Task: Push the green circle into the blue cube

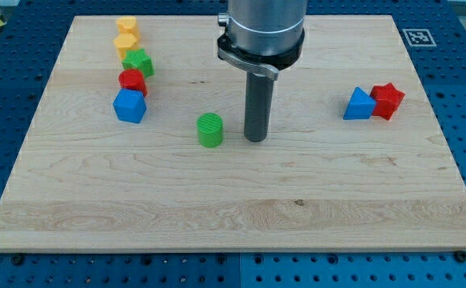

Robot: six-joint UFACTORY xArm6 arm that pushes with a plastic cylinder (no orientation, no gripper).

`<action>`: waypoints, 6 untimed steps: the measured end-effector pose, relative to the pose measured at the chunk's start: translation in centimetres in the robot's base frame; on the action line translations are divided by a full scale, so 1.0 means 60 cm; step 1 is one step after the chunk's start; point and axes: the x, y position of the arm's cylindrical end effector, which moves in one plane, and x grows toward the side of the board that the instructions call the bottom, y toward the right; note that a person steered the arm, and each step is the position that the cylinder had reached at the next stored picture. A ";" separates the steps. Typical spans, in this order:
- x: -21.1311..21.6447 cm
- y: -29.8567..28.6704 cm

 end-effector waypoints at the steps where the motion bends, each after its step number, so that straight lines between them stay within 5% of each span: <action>1: 0.000 -0.031; 6: 0.000 -0.228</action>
